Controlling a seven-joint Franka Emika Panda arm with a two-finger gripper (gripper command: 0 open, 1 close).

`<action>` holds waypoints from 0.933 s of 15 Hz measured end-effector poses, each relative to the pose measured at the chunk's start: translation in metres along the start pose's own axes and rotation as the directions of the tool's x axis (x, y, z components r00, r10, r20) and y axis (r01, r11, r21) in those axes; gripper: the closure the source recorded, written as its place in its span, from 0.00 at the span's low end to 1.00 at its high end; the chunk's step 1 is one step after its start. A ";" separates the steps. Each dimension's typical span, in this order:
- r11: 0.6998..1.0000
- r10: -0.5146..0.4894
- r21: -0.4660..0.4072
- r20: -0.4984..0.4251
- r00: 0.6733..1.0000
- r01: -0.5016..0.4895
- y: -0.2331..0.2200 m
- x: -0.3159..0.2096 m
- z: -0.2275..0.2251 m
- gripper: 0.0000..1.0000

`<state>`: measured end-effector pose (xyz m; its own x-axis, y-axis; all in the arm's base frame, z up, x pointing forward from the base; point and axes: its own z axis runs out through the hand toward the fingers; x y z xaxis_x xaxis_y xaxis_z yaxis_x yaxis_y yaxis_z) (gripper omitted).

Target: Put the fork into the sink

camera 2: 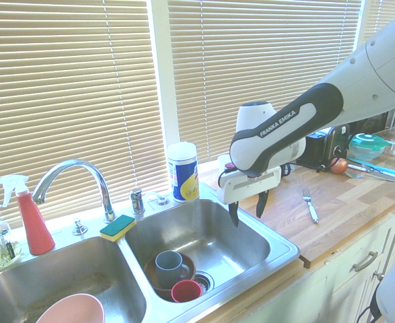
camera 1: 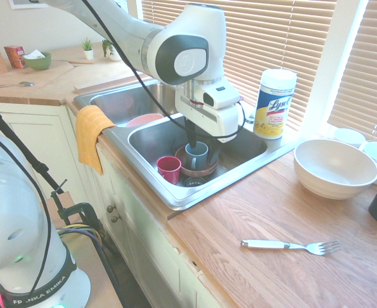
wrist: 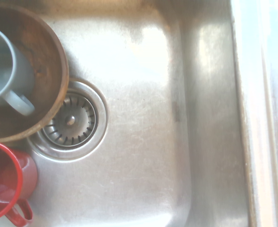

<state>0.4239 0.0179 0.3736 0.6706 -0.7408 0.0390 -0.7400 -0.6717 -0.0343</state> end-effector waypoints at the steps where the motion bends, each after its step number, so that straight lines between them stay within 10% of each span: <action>1: 1.000 0.000 -0.001 0.001 1.000 0.000 0.000 0.000 0.000 0.00; 7: 0.970 0.241 0.007 -0.086 0.967 -0.241 0.022 0.052 -0.035 0.00; 14: 0.816 0.575 -0.007 -0.100 0.812 -0.578 0.138 0.135 -0.027 0.00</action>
<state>0.4112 -0.1742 0.4010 0.1145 -0.9872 0.1115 -0.9918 -0.1200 -0.0438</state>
